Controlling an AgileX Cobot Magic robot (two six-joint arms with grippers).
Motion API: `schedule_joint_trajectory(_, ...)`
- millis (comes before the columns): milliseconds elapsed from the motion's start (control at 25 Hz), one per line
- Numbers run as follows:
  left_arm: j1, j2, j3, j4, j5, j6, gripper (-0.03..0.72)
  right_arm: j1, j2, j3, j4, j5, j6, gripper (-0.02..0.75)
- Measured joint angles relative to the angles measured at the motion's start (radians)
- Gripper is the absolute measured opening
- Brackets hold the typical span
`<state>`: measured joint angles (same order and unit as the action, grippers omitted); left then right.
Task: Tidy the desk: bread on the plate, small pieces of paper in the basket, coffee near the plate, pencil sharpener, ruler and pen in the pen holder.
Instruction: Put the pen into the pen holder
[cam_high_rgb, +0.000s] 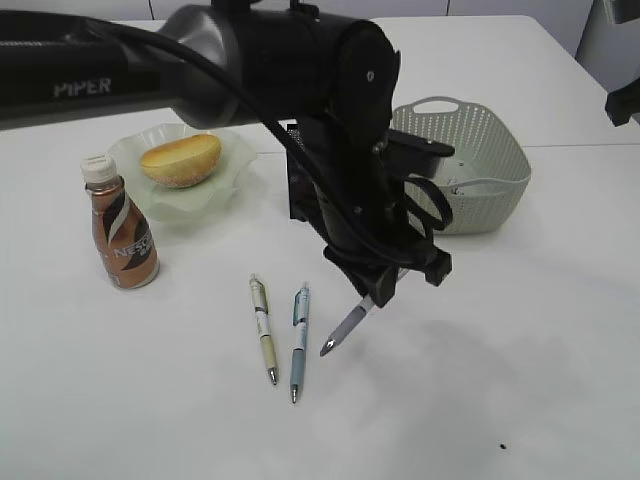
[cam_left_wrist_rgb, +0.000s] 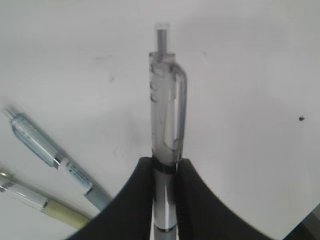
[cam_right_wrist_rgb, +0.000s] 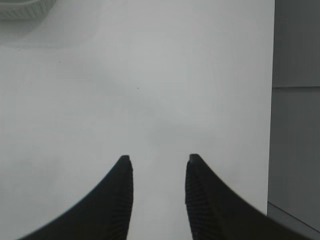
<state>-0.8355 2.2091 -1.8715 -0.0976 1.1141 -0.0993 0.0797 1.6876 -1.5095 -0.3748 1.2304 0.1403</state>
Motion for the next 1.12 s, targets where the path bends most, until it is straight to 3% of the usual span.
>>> schedule_joint_trajectory(360,0.0,-0.073,0.04,0.092,-0.26,-0.065,0.064,0.0,0.0,0.0,0.0,0.0,0.0,0.292)
schedule_joint_trajectory(640,0.007,-0.138,0.322,0.182,-0.832,-0.081,0.065,0.0,0.0,0.0,-0.001,0.0,0.0,0.292)
schedule_joint_trajectory(880,0.068,-0.149,0.524,0.289,-1.36,-0.08,0.064,0.0,0.0,0.0,-0.001,0.0,0.0,0.292)
schedule_joint_trajectory(1120,0.146,-0.149,0.606,0.302,-1.696,-0.06,0.065,0.0,0.0,0.0,-0.001,0.0,0.0,0.292)
